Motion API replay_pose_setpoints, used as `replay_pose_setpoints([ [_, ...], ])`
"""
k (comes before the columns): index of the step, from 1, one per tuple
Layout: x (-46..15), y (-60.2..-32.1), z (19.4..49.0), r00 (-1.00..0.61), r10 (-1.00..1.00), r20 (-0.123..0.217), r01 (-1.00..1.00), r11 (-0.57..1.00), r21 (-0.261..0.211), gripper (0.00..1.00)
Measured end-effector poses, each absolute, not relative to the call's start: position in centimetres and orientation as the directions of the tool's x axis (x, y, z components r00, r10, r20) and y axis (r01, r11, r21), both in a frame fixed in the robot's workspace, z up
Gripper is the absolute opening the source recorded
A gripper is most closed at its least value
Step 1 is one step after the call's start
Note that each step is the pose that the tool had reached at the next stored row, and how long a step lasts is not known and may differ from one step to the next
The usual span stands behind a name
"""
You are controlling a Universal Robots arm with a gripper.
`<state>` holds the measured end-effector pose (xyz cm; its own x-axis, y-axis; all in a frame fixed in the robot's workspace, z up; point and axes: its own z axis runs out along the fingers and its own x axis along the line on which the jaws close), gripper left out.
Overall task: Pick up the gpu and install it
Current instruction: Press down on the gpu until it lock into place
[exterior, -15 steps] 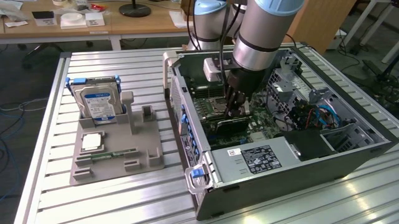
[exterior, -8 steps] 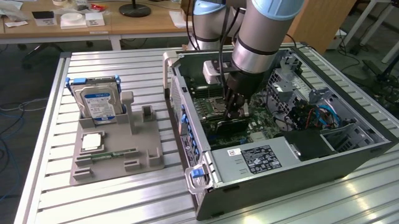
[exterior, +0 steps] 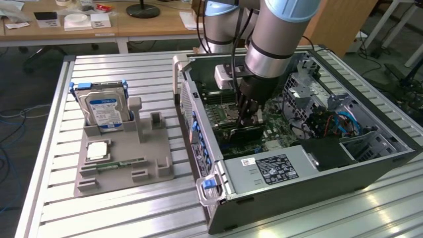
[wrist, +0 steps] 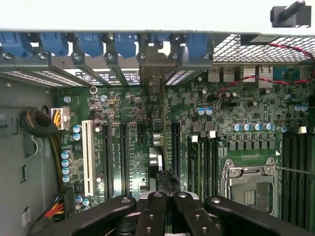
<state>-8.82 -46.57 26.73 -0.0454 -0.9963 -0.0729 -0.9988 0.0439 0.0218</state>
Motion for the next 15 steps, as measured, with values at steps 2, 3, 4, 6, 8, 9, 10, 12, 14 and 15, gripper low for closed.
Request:
replay_pose_setpoints([
  [2,-8.82,-46.56,26.50,-0.046,-0.996,-0.074,-0.999,0.044,0.022,0.11],
  [3,-8.82,-46.56,26.40,-0.046,-0.996,-0.074,-0.999,0.044,0.022,0.11],
  [4,-8.82,-46.56,26.38,-0.046,-0.996,-0.074,-0.999,0.044,0.022,0.11],
  [6,-8.83,-46.56,26.38,-0.046,-0.996,-0.074,-0.999,0.044,0.022,0.11],
  [8,-8.83,-46.56,26.35,-0.046,-0.996,-0.074,-0.999,0.044,0.022,0.11],
  [9,-8.84,-46.56,26.30,-0.045,-0.996,-0.074,-0.999,0.044,0.022,0.11],
  [10,-8.85,-46.56,26.26,-0.045,-0.996,-0.074,-0.999,0.044,0.022,0.11],
  [12,-8.86,-46.56,26.25,-0.046,-0.996,-0.074,-0.999,0.044,0.022,0.11],
  [14,-8.87,-46.56,26.25,-0.046,-0.996,-0.074,-0.999,0.044,0.022,0.11],
  [15,-8.87,-46.56,26.22,-0.046,-0.996,-0.074,-0.999,0.044,0.022,0.11],
])
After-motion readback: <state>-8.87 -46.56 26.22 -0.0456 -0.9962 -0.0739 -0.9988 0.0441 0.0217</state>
